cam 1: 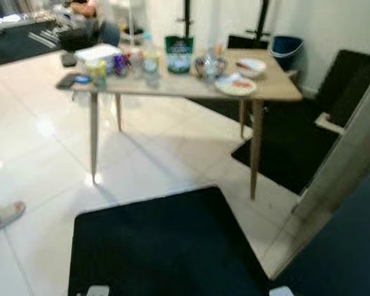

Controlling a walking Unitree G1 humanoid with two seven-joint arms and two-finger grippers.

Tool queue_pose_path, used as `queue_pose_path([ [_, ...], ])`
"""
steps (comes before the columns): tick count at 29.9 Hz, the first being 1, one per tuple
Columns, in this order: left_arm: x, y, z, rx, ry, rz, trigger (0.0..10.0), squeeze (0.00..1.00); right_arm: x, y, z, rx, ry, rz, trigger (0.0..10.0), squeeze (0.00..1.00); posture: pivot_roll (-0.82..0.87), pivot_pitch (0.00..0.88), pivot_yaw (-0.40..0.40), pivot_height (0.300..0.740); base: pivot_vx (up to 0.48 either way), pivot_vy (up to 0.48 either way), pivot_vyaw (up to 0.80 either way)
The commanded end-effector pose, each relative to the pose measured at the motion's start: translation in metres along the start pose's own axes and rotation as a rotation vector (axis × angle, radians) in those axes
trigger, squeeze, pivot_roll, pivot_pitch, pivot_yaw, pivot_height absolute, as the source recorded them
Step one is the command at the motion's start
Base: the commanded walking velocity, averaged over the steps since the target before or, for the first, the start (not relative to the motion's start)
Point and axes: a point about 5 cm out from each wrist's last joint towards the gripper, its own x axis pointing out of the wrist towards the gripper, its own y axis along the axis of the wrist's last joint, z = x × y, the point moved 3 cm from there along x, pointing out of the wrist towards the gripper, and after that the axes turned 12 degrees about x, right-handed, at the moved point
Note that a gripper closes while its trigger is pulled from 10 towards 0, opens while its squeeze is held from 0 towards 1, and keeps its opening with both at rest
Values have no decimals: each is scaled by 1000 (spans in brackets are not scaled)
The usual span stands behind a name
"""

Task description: Restocking fridge

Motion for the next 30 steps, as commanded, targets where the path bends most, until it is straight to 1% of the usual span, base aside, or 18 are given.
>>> queue_pose_path([
  [1,1,-2,6,0,-14,-13,10000,0,-1,-8,2,8,-7,-21,10000,0,-71,60,-25,740,0,0,0],
  [6,0,-4,11,-13,-28,-11,10000,0,-1,-9,1,10,-7,-23,10000,0,-68,58,-25,740,0,0,0],
  [8,0,-5,11,6,-30,-14,10000,0,-1,-9,0,9,-5,-23,10000,0,-68,57,-23,740,0,0,0],
  [11,0,-6,9,36,-20,-20,10000,0,-1,-9,-2,11,-1,-23,10000,0,-66,53,-16,740,258,0,0],
  [18,0,-1,6,46,-19,-7,10000,0,0,-10,-6,16,4,-24,10000,0,-60,48,-15,740,286,0,0],
  [26,1,1,7,51,-24,-1,10000,0,-2,-17,1,24,-10,-35,10000,0,-60,48,-15,740,293,0,0],
  [30,1,2,12,50,-34,-1,10000,0,-3,-20,5,41,-22,-43,10000,0,-72,47,-18,740,296,0,0],
])
